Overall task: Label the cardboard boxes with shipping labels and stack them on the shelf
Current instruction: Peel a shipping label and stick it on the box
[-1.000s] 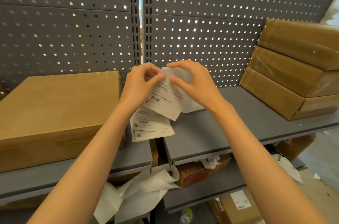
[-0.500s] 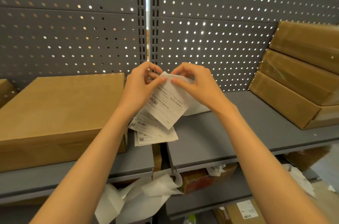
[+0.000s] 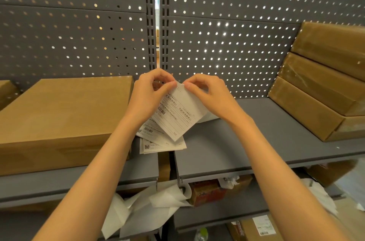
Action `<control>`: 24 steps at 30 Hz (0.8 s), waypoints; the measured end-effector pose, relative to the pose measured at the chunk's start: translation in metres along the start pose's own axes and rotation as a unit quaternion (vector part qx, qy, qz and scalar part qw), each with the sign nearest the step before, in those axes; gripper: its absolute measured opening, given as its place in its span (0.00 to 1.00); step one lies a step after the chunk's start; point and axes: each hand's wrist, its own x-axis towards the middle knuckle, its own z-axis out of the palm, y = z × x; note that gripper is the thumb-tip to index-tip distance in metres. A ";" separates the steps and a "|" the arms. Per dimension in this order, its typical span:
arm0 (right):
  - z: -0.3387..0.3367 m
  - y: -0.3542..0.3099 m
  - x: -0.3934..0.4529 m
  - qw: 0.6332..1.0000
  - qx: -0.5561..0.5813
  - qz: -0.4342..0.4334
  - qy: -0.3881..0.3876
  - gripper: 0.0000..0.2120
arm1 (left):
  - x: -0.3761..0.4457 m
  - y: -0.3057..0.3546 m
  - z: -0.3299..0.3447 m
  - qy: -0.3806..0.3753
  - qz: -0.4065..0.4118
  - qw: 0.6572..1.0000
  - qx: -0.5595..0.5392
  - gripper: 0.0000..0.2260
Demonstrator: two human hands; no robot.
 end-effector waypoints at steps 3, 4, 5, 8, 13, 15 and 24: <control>-0.001 0.000 -0.003 1.000 0.018 0.011 -0.004 0.08 | -0.001 0.000 0.000 0.001 -0.001 1.000 0.003 0.06; -0.002 0.000 -0.003 1.000 0.026 0.014 -0.003 0.08 | -0.001 0.000 0.000 0.001 -0.001 1.000 0.002 0.06; -0.002 0.000 -0.003 0.999 0.036 0.017 -0.003 0.08 | -0.001 0.001 0.000 0.003 -0.002 1.000 -0.001 0.06; -0.005 0.000 -0.002 0.996 0.080 0.036 -0.019 0.08 | -0.003 0.001 0.000 0.006 -0.010 1.000 -0.012 0.05; -0.011 -0.001 -0.002 0.987 0.124 0.058 -0.082 0.12 | -0.005 0.002 -0.003 0.009 -0.022 0.999 -0.030 0.05; -0.011 -0.001 -0.002 0.987 0.126 0.060 -0.082 0.12 | -0.005 0.002 -0.003 0.010 -0.019 0.999 -0.028 0.05; -0.009 0.002 -0.003 0.984 0.141 0.081 -0.067 0.11 | -0.005 0.008 -0.003 0.024 -0.022 0.998 -0.056 0.02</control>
